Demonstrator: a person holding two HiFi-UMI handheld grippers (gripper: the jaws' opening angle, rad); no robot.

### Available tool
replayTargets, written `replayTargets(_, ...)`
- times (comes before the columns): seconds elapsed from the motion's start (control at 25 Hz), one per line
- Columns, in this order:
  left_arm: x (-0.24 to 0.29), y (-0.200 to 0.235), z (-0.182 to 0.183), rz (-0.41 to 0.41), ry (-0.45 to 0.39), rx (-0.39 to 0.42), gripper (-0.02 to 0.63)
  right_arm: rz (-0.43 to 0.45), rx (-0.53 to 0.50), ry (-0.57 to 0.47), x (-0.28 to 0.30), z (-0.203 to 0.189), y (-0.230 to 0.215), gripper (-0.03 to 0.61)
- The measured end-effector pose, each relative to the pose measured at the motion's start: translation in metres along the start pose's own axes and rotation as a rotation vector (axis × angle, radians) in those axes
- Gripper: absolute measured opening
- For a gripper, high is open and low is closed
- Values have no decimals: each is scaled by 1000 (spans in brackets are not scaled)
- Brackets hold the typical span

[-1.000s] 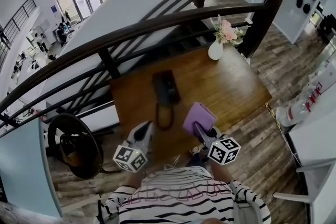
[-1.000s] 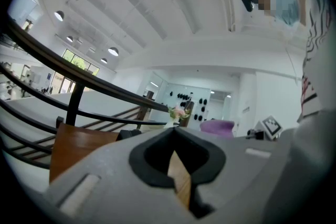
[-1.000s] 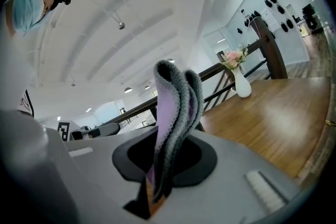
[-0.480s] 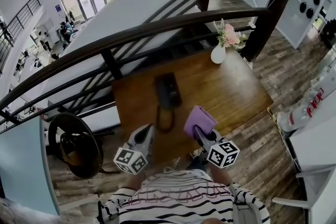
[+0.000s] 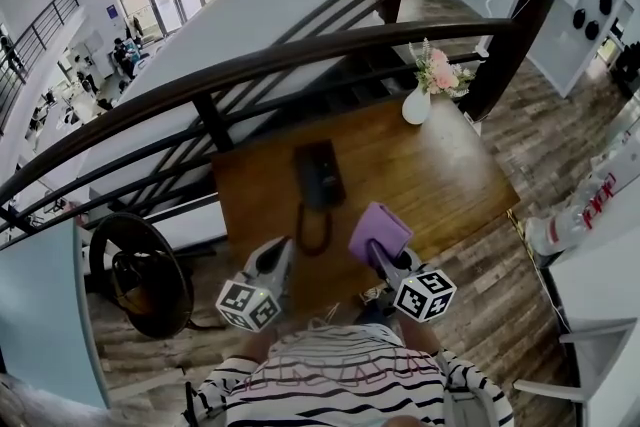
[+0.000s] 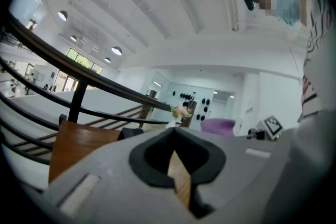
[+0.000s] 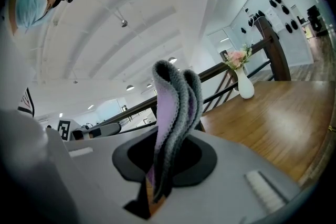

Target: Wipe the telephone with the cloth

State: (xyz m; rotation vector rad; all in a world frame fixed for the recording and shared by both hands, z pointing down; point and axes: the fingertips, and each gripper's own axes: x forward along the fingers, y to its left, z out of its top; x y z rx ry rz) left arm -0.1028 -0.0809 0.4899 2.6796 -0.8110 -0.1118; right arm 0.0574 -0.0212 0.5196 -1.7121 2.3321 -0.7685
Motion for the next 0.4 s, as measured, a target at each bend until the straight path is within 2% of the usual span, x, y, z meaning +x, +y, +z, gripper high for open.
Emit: replayTargets(0.4, 21, 3, 4, -1, 0, -9, 0, 15, -2, 5, 12, 15, -12, 49)
